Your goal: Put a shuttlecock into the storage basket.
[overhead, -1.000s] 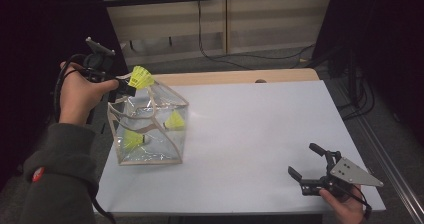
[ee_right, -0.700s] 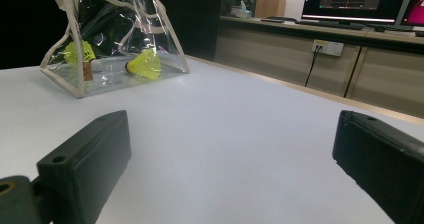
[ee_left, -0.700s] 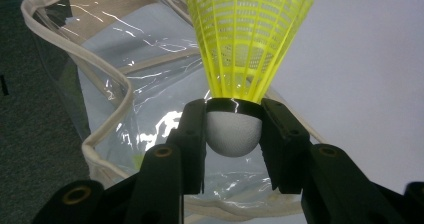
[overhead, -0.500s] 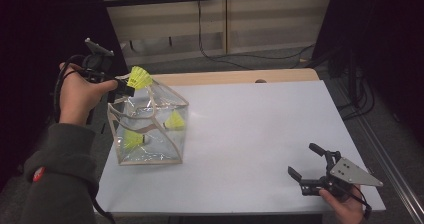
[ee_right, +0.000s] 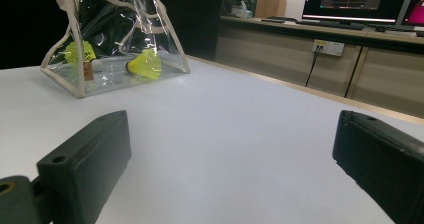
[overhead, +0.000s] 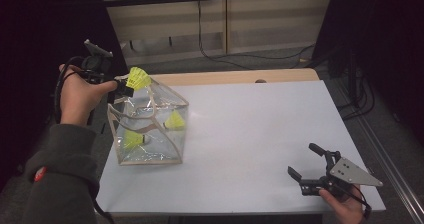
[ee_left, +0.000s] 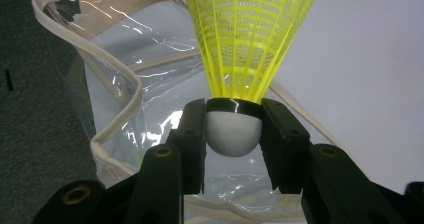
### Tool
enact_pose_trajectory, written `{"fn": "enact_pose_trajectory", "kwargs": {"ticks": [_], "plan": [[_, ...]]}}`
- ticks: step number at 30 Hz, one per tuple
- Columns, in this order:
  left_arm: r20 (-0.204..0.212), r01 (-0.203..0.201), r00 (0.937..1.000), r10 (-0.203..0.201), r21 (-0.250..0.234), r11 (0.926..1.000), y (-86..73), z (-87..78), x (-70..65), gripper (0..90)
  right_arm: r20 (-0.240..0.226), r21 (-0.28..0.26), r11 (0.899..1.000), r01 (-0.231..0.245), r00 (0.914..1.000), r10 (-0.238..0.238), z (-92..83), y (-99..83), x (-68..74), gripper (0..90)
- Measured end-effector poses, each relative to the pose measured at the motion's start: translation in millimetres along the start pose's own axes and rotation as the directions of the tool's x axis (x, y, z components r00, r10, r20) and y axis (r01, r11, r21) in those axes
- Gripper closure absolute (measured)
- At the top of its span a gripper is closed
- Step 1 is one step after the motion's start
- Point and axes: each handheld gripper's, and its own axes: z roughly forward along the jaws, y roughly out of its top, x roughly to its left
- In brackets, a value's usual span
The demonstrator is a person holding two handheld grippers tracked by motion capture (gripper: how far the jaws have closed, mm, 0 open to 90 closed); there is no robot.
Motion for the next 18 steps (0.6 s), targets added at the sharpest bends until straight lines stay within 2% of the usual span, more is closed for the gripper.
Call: {"fn": "enact_pose_trajectory", "kwargs": {"ticks": [18], "plan": [[-0.025,0.049,0.9985,-0.049,-0.001,0.9988,-6.8,9.0,9.8,64.3,-0.003,0.001,1.0,0.004,1.0,-0.004,0.1,0.0,0.0,1.9]]}}
